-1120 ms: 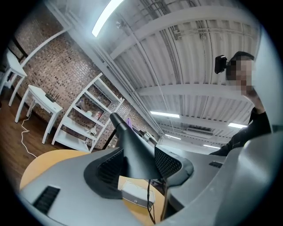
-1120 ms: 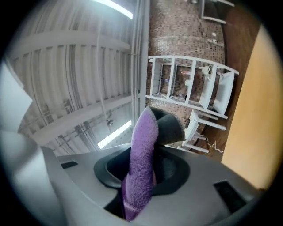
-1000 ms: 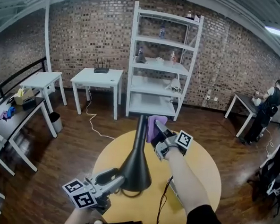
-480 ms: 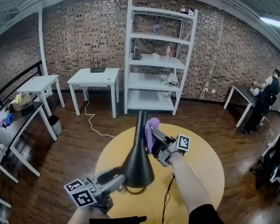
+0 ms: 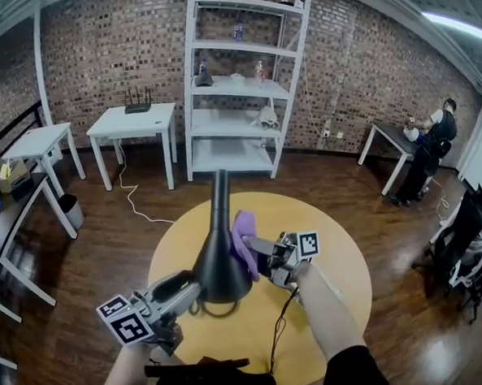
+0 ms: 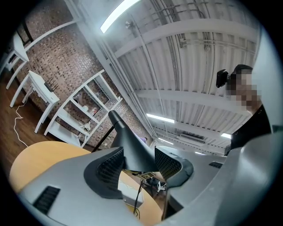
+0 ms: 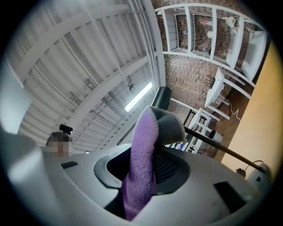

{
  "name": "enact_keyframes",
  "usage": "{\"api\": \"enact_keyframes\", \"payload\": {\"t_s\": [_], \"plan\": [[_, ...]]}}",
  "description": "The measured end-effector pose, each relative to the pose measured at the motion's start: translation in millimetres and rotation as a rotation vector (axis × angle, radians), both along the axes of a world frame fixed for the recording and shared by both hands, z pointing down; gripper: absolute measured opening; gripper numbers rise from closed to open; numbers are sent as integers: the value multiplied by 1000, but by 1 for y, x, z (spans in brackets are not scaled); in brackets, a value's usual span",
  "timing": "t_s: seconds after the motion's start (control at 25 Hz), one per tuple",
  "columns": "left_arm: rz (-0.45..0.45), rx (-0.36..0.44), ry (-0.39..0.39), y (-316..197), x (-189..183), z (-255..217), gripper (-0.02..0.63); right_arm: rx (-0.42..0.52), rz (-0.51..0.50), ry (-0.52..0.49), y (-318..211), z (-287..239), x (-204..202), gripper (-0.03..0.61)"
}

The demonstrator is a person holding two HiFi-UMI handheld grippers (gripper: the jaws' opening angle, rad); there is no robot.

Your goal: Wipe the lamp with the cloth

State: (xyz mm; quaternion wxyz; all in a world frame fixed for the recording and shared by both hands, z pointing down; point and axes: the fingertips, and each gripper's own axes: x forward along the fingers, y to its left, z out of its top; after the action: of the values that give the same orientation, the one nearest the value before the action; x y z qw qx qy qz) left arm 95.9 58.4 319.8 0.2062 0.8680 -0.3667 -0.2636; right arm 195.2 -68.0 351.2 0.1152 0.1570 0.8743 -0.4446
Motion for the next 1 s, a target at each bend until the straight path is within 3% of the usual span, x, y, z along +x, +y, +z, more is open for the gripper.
{"api": "enact_keyframes", "payload": {"t_s": [0.4,0.8,0.88,1.0], "plan": [[7,5,34,-2,1,3,204,11,43,90,26,20,25,121],[-9,3,46,-1,3,1,204,-87,197,-132,72,36,59,120],[-17,12,25,0,4,-3,204,-47,213,-138,86,33,63,120],[-10,10,30,0,3,-3,204,102,232,-61,108,19,59,120]]}}
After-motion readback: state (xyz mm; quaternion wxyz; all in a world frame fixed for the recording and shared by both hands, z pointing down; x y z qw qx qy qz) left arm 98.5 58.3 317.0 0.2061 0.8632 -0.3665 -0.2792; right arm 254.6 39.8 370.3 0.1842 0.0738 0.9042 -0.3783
